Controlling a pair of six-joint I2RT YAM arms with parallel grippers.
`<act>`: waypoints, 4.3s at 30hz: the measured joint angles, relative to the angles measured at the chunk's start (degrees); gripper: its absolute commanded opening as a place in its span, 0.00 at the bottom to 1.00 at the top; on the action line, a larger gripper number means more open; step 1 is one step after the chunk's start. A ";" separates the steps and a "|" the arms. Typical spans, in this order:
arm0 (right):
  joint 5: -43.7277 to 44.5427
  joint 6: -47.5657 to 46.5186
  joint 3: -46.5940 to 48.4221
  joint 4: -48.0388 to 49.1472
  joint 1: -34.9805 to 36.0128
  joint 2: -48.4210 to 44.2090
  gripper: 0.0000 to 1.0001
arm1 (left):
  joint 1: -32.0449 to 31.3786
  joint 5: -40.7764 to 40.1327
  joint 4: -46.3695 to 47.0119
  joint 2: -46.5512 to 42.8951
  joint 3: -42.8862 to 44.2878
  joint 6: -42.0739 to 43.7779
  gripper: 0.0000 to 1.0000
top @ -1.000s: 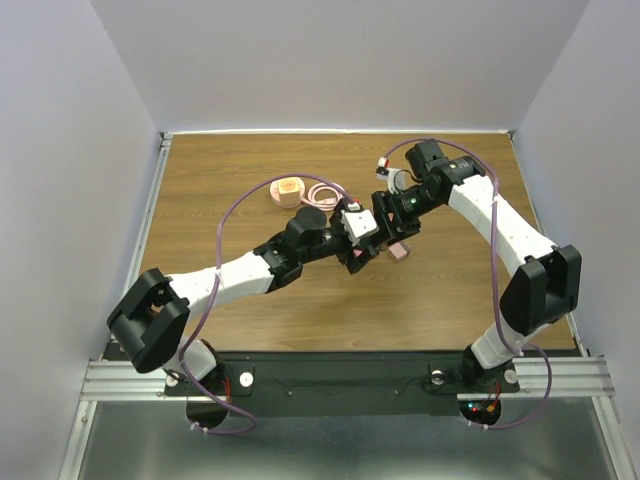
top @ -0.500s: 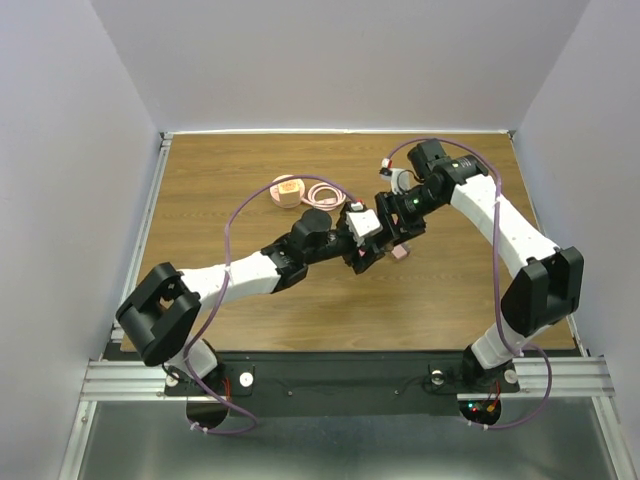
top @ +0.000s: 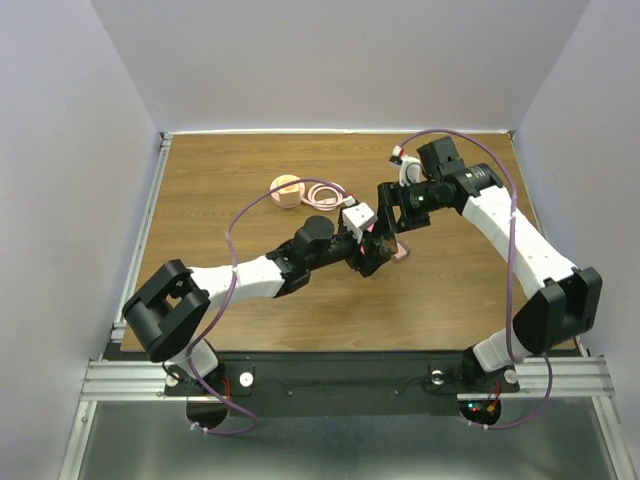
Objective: Insert the plug
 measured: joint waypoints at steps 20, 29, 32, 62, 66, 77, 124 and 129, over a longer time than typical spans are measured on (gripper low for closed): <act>2.58 0.72 -10.25 8.70 -0.07 -5.75 0.89 | -0.39 -5.55 0.83 0.59 0.04 -11.39 0.00; -0.63 0.28 -12.94 12.26 -0.11 -5.14 0.77 | -0.48 -5.51 0.22 0.63 0.04 -11.41 0.00; -1.95 0.22 -13.51 13.33 -0.13 -4.96 0.70 | -0.48 -5.64 0.24 0.63 0.04 -11.39 0.00; 19.76 -2.27 -1.79 14.12 -0.26 3.19 0.00 | 7.34 2.99 2.08 -0.11 -2.16 -10.51 0.99; 22.12 -3.41 -0.90 14.10 -0.90 5.38 0.00 | 9.94 7.91 1.44 -0.61 -4.26 -8.87 0.99; 12.94 -12.24 -3.02 15.96 -0.46 5.35 0.01 | 23.41 9.49 -2.29 0.76 -2.29 -16.04 0.99; 13.38 -15.76 -11.41 24.11 5.49 9.07 0.01 | 19.74 15.65 -6.71 29.09 17.46 -26.88 0.57; 14.08 -15.80 -11.78 24.85 5.60 9.18 0.00 | 19.67 15.87 -7.10 29.31 17.68 -27.02 0.50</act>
